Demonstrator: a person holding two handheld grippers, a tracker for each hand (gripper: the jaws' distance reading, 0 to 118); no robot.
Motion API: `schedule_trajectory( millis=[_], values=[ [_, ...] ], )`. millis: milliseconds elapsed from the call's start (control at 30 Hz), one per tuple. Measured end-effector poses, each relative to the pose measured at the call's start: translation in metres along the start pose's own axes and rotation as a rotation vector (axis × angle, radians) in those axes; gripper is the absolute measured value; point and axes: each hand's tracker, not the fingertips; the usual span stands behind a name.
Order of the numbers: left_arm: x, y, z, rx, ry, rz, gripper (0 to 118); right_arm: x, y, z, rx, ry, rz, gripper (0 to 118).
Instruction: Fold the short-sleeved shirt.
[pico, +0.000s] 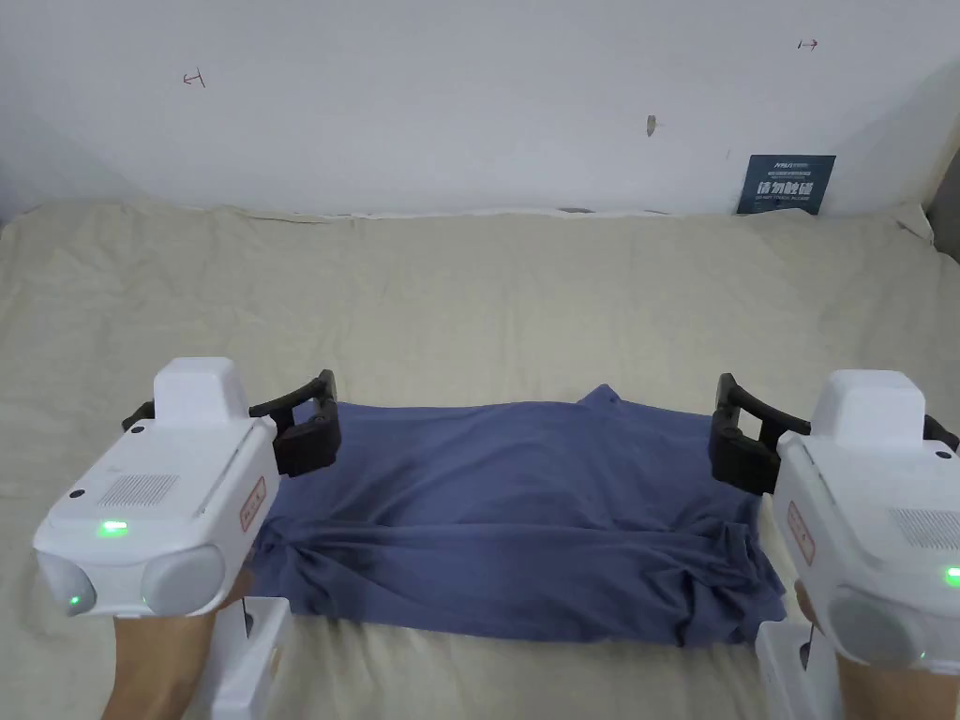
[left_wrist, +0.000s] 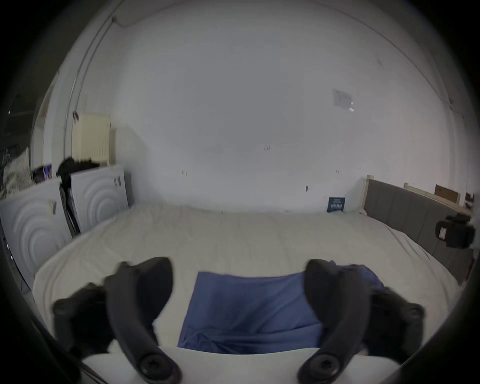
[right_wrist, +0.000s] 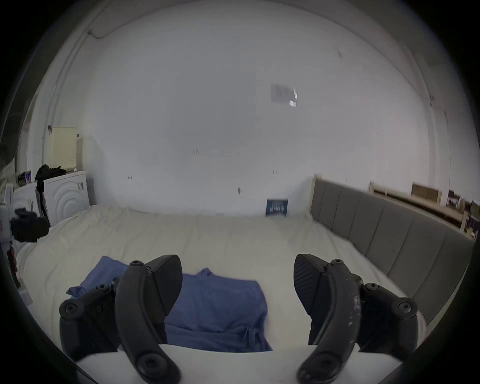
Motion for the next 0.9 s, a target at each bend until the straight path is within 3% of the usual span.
schedule_trajectory(
  millis=[67, 100, 133, 167, 233, 367, 733, 833, 867, 900],
  values=[
    [0.006, -0.001, 0.01, 0.01, -0.008, -0.024, 32, -0.008, 0.002, 0.013, 0.031, -0.006, 0.013, 74],
    [0.011, 0.0, 0.015, -0.001, -0.008, -0.031, 1, -0.01, 0.003, 0.019, 0.038, -0.003, 0.019, 51],
    [0.012, -0.001, 0.019, 0.003, -0.015, -0.031, 0, -0.011, 0.003, 0.023, 0.04, -0.002, 0.022, 10],
    [0.011, -0.004, 0.022, -0.012, -0.048, -0.023, 0, -0.013, 0.003, 0.024, 0.038, 0.001, 0.019, 2],
    [0.012, -0.005, 0.027, -0.023, -0.06, -0.006, 0, -0.013, -0.001, 0.027, 0.042, 0.037, -0.011, 1],
    [0.009, -0.009, 0.025, -0.074, -0.035, -0.031, 0, -0.016, -0.006, 0.025, 0.036, 0.013, 0.021, 1],
    [-0.065, -0.084, -0.061, -0.611, -0.021, 0.048, 2, -0.003, -0.027, 0.015, -0.057, 0.012, -0.021, 1],
    [-0.077, -0.099, -0.069, -0.713, -0.002, 0.129, 20, 0.001, -0.031, 0.012, -0.079, 0.009, -0.018, 2],
    [-0.081, -0.105, -0.074, -0.731, -0.006, 0.146, 20, 0.001, -0.033, 0.011, -0.084, 0.007, -0.017, 2],
    [-0.081, -0.105, -0.072, -0.749, 0.009, 0.169, 42, 0.001, -0.035, 0.009, -0.091, 0.003, -0.013, 1]
  ],
)
